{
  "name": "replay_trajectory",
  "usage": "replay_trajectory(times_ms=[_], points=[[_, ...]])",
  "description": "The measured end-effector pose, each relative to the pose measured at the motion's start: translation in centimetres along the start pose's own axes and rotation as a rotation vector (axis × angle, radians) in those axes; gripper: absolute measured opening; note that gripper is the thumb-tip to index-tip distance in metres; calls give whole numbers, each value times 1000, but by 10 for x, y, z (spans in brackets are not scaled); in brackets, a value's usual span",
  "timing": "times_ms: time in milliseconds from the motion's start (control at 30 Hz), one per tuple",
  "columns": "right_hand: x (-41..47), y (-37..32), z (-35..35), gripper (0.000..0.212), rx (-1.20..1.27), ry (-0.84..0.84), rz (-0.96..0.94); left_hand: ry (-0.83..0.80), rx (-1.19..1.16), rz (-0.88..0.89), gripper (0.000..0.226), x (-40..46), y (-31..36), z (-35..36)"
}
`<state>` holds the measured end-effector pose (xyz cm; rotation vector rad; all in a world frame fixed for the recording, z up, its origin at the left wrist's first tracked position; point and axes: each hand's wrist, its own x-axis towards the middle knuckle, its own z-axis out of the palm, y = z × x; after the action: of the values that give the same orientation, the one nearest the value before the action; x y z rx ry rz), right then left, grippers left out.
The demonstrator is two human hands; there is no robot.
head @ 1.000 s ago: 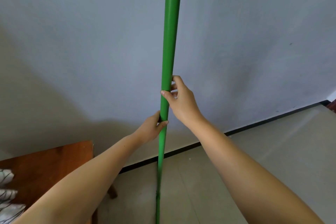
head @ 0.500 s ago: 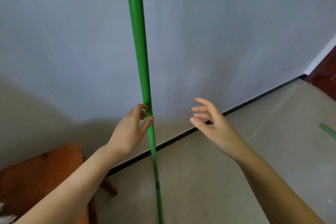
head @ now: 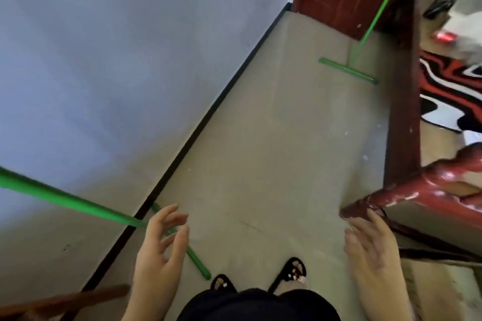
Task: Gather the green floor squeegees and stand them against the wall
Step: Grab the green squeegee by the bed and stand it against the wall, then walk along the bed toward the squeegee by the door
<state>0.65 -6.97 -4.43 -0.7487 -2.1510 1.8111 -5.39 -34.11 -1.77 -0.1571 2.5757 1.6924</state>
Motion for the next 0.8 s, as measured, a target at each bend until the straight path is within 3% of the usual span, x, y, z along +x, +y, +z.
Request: replay_trajectory(times_ms=[133, 233, 433, 467, 567, 600, 800], points=[[23, 14, -58, 57, 25, 158, 71, -94, 0, -16, 37, 16, 17, 59], [48, 16, -93, 49, 30, 192, 72, -145, -1, -13, 37, 27, 32, 111], [99, 28, -148, 99, 38, 200, 119, -251, -3, -21, 31, 53, 64, 194], [107, 30, -153, 99, 33, 194, 136, -255, -11, -18, 31, 59, 68, 203], [129, 36, -159, 54, 23, 196, 157, -257, -24, -19, 33, 82, 79, 227], [139, 36, -160, 49, 16, 199, 143, -261, -21, -24, 34, 91, 82, 236], [244, 44, -167, 54, 27, 215, 183, -310, 4, -27, 32, 174, 100, 299]])
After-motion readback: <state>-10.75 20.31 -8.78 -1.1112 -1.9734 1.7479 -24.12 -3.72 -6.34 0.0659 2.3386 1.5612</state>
